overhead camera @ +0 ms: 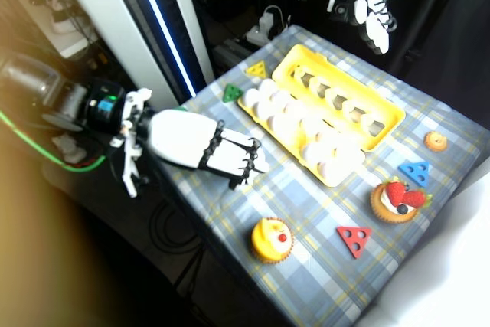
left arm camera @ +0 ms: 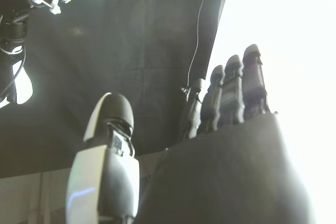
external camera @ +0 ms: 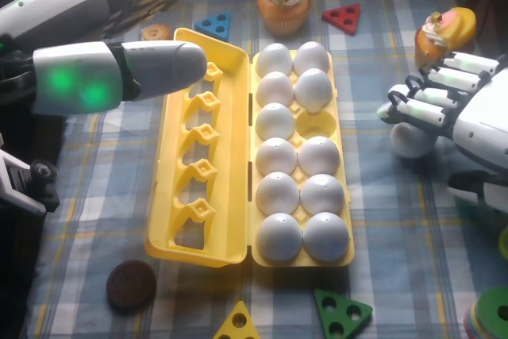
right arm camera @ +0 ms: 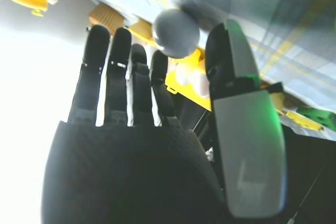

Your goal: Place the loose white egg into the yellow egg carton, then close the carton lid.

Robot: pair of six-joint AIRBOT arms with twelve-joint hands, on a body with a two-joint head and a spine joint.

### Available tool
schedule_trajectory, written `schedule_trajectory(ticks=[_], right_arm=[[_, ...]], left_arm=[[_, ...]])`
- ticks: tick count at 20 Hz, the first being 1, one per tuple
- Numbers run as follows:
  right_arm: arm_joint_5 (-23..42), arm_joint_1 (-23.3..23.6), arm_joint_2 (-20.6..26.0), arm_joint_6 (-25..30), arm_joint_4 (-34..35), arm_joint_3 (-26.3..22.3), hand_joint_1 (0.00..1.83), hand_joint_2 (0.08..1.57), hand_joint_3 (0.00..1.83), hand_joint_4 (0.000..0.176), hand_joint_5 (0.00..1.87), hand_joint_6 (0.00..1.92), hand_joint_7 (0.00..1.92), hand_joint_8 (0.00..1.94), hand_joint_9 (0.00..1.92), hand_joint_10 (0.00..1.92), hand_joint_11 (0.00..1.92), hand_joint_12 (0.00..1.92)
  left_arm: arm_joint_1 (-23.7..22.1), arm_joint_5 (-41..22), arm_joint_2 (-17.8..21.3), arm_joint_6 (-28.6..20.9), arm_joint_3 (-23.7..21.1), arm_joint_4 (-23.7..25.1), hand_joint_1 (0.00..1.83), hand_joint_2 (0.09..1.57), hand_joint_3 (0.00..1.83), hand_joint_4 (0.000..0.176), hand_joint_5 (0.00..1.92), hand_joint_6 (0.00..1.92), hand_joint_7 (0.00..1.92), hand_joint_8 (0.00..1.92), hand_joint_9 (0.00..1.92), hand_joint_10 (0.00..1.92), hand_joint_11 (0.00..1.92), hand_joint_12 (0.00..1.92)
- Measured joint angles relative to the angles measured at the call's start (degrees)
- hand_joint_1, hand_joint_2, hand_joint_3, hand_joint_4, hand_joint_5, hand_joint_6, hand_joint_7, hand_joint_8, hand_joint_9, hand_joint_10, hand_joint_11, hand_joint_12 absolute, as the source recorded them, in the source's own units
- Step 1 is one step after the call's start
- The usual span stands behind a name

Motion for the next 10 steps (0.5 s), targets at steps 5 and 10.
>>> schedule_trajectory(ticks=[5, 10], right_arm=[[0.7, 0.0, 2.3, 0.0, -2.2, -2.2, 0.96, 1.12, 0.0, 0.0, 0.0, 0.05, 0.07, 0.0, 0.0, 0.17, 0.0, 0.88], [2.2, 0.0, 3.7, 0.0, -2.8, -3.0, 0.97, 1.11, 0.0, 0.0, 0.0, 0.0, 0.02, 0.0, 0.0, 0.1, 0.0, 0.82]], left_arm=[[0.3, -0.1, 0.0, 0.0, 0.0, -0.1, 0.4, 1.23, 0.0, 0.105, 0.0, 0.0, 0.0, 0.0, 0.0, 0.0, 0.0, 0.0], [0.3, -0.4, 0.0, 0.0, 0.0, -0.2, 0.35, 1.24, 0.0, 0.099, 0.0, 0.0, 0.0, 0.0, 0.0, 0.0, 0.0, 0.0]])
